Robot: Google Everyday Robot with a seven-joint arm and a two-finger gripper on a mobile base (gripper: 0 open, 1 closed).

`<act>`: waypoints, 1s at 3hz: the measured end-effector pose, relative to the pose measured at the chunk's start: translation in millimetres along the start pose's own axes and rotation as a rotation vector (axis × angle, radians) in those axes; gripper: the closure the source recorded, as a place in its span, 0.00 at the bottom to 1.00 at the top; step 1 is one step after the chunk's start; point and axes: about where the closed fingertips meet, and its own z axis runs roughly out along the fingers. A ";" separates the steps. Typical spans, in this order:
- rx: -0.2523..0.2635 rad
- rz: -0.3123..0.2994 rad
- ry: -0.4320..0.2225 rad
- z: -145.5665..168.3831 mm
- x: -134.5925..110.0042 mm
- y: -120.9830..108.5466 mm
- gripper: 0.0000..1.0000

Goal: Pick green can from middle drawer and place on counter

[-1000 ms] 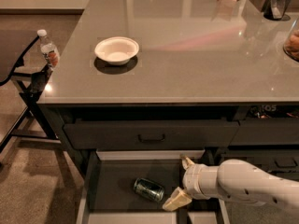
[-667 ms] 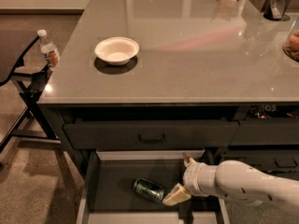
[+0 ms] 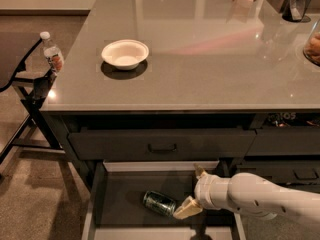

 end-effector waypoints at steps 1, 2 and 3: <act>0.002 -0.025 -0.062 23.9 8.8 -5.3 0.00; -0.049 -0.085 -0.116 45.4 27.2 2.4 0.00; -0.158 -0.176 -0.171 59.2 41.6 20.5 0.00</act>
Offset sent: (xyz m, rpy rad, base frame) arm -0.0086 0.0110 -0.0906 0.1243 -0.0621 0.2817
